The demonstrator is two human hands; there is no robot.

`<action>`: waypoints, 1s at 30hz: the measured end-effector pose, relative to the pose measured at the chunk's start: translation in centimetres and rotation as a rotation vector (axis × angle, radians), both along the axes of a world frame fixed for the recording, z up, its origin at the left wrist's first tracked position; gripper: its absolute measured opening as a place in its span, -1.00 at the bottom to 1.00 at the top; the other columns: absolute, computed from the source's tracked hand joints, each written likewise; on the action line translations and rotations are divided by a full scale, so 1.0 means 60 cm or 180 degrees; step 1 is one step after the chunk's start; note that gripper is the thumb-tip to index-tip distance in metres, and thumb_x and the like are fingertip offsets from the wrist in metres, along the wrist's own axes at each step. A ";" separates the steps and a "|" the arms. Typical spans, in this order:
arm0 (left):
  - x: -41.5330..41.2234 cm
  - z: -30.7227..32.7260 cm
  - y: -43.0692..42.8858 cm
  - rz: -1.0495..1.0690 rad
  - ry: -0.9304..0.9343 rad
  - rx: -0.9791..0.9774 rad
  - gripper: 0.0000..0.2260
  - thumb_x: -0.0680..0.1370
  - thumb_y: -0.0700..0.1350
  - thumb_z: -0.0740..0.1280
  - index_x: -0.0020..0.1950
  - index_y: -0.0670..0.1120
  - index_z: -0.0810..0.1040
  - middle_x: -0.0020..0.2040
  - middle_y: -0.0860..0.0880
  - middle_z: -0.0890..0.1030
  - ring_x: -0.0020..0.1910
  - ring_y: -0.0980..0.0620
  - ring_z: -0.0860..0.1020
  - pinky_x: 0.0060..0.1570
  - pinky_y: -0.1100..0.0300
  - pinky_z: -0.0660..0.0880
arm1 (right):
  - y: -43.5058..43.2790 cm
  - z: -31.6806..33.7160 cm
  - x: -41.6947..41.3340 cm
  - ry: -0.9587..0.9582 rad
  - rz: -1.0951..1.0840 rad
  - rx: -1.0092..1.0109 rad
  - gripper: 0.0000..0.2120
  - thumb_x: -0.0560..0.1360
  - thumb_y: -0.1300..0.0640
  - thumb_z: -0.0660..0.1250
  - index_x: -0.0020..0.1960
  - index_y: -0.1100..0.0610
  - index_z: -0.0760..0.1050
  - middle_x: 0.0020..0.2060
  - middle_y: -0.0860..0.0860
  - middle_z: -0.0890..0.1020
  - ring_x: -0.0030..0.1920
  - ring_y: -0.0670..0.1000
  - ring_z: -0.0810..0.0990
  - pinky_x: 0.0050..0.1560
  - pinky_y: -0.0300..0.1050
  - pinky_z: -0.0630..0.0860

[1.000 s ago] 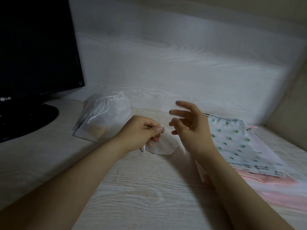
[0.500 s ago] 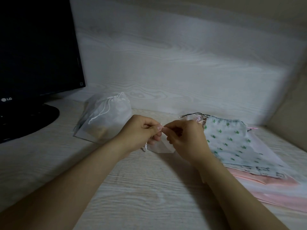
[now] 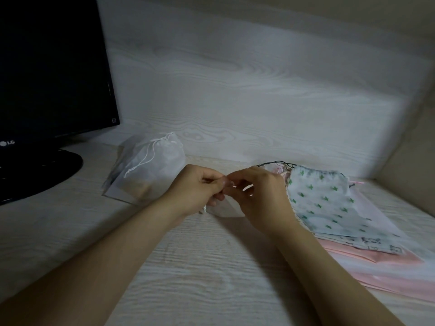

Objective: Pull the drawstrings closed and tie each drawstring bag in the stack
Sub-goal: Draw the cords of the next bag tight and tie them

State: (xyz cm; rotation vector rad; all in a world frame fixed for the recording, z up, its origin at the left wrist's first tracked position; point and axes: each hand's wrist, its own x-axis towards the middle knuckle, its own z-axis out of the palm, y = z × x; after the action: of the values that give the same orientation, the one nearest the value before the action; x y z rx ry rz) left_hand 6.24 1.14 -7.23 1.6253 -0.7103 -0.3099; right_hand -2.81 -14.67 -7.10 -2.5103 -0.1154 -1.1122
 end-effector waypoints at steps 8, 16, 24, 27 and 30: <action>0.003 0.002 -0.004 -0.0143 0.0357 -0.0091 -0.86 0.65 -0.14 0.43 0.08 -0.16 0.76 -0.14 -0.06 0.77 -0.16 0.10 0.72 -0.23 0.29 0.60 | 0.005 0.004 -0.002 -0.0067 -0.0107 -0.0509 -0.84 0.44 0.20 0.59 -0.01 0.04 0.74 -0.19 -0.01 0.67 -0.28 -0.06 0.63 -0.22 -0.17 0.58; 0.002 0.008 -0.004 -0.0384 0.0516 0.0081 -0.84 0.62 -0.36 0.35 0.05 -0.31 0.74 -0.09 -0.23 0.72 -0.18 0.09 0.63 -0.25 0.27 0.48 | 0.006 -0.008 0.013 0.0437 -0.0359 -0.1012 -0.80 0.46 0.34 0.44 -0.04 0.06 0.69 -0.21 0.03 0.55 -0.24 0.11 0.58 -0.21 0.03 0.55; 0.001 0.012 0.002 0.0300 0.0092 0.0369 -0.58 0.41 -0.26 0.57 0.21 0.02 0.63 0.21 0.01 0.61 0.16 0.10 0.62 -0.01 0.21 0.55 | 0.016 -0.005 0.004 0.0604 -0.0219 -0.0405 -0.81 0.42 0.19 0.32 -0.10 0.07 0.71 -0.24 -0.01 0.70 -0.26 -0.01 0.60 -0.20 -0.07 0.52; 0.007 0.005 0.007 0.0360 -0.0244 0.0345 -0.63 0.36 -0.17 0.63 0.08 0.07 0.62 0.10 0.01 0.66 0.06 0.03 0.68 0.02 0.10 0.63 | 0.016 0.002 -0.002 0.0738 -0.0066 0.0280 -0.89 0.49 0.20 0.43 -0.11 0.06 0.73 -0.33 -0.10 0.69 -0.31 -0.08 0.60 -0.27 -0.30 0.46; 0.006 0.003 0.007 0.0310 -0.0528 0.0307 -0.72 0.37 -0.23 0.61 -0.04 0.03 0.64 -0.20 -0.07 0.74 -0.15 -0.04 0.74 -0.07 0.05 0.66 | 0.009 0.003 -0.003 0.0751 -0.0040 0.0573 -0.92 0.49 0.17 0.46 -0.16 0.05 0.72 -0.42 -0.07 0.65 -0.36 -0.06 0.57 -0.35 -0.32 0.39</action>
State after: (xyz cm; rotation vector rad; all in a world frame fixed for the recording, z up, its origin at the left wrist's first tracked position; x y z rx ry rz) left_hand 6.60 1.55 -7.05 1.7860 -0.7479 -0.1415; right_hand -3.01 -14.13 -6.93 -2.4593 0.0627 -0.7851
